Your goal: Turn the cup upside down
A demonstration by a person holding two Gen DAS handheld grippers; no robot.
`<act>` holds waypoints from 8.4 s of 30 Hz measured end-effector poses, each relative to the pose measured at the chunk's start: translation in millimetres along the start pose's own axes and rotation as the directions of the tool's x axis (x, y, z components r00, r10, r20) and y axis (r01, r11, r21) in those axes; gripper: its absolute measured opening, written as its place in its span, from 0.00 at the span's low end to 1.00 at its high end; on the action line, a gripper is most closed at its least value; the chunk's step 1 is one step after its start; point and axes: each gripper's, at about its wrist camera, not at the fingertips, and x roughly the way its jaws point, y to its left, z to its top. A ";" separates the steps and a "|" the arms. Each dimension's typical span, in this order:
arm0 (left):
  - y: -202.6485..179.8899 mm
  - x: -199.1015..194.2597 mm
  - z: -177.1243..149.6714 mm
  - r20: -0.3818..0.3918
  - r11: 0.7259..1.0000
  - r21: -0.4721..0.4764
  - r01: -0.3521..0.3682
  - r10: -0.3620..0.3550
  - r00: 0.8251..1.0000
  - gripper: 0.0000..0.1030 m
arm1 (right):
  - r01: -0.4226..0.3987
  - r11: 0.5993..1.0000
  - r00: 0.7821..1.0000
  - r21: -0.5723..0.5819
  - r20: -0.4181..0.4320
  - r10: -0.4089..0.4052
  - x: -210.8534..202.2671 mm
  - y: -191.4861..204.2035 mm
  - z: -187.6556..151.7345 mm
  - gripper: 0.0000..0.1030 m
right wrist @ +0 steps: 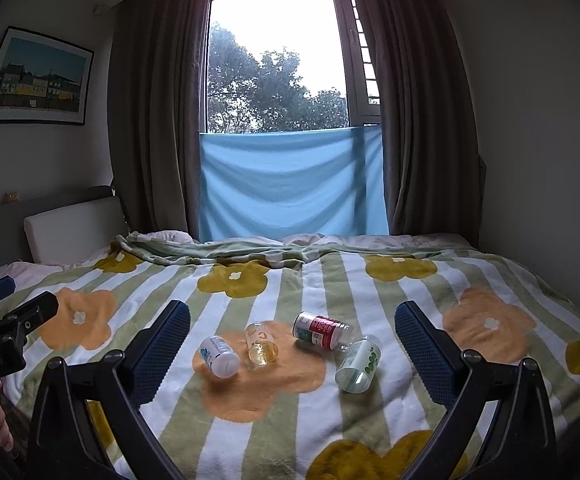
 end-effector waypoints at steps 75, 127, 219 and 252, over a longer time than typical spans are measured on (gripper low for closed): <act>7.5 64.4 -14.7 -0.114 0.999 0.005 -0.033 0.034 0.993 1.00 | -0.088 0.967 0.947 -0.239 -0.320 0.007 166.0 -41.9 9.8 0.99; 62.7 55.1 -40.8 -0.195 0.995 -0.003 -0.099 0.097 0.976 1.00 | -0.736 0.503 0.539 -0.453 -0.841 0.032 239.8 104.4 -123.1 0.62; -114.9 264.0 -109.5 -0.422 0.744 0.012 0.668 -0.602 0.678 0.63 | -0.265 0.956 0.922 0.128 -0.258 0.290 52.3 -84.5 -78.0 0.97; -105.3 245.6 -139.8 -0.573 0.835 0.087 0.543 -0.403 0.713 1.00 | -0.335 0.936 0.883 0.111 -0.310 0.353 69.3 -58.4 -86.1 0.97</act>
